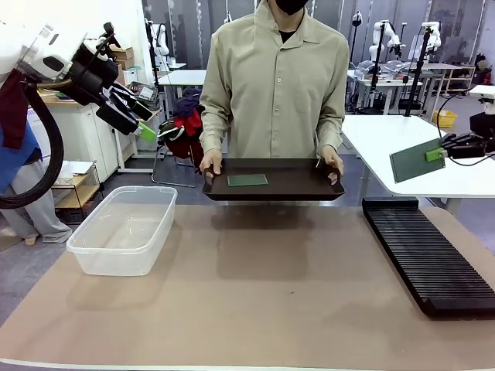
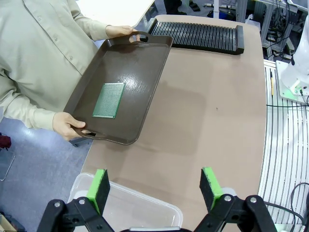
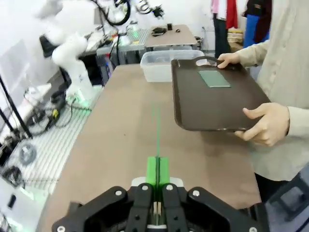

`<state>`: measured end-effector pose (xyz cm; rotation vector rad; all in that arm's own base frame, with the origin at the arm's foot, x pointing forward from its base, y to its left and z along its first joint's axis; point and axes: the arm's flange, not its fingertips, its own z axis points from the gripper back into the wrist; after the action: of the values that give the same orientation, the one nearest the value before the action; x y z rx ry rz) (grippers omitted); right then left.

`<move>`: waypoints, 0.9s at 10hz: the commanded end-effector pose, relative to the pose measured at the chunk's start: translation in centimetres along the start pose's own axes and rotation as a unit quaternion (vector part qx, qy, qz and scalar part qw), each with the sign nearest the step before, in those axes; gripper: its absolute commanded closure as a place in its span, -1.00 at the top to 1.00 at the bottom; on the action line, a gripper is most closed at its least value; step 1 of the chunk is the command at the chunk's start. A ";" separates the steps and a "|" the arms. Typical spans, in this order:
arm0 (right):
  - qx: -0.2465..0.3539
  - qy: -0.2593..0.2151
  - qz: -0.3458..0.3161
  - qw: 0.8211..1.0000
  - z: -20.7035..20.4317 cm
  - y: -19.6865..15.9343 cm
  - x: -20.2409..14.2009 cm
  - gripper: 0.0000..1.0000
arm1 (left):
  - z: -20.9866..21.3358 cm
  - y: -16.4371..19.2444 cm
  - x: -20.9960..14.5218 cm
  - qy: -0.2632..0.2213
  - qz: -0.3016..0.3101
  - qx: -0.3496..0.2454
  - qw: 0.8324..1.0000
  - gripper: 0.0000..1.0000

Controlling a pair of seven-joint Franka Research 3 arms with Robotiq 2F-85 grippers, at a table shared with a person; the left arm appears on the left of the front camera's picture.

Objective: Sort PCBs into racks and boxes based on the side picked up.
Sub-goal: If the short side of the Blank PCB is picked up, insert it into the PCB Rack ; if the long side is picked up, place it in the Organizing box.

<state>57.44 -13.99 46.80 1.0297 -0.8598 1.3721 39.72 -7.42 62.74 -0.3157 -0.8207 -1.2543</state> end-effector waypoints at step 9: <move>0.047 -0.002 0.112 0.993 3.7 -3.4 -5.6 -0.96 | -0.1 0.0 -0.2 -0.008 -0.003 -0.006 1.000 1.00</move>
<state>60.95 -19.08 43.12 1.0185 -0.9472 1.6193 39.72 -7.42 62.74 -0.3157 -0.8207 -1.2544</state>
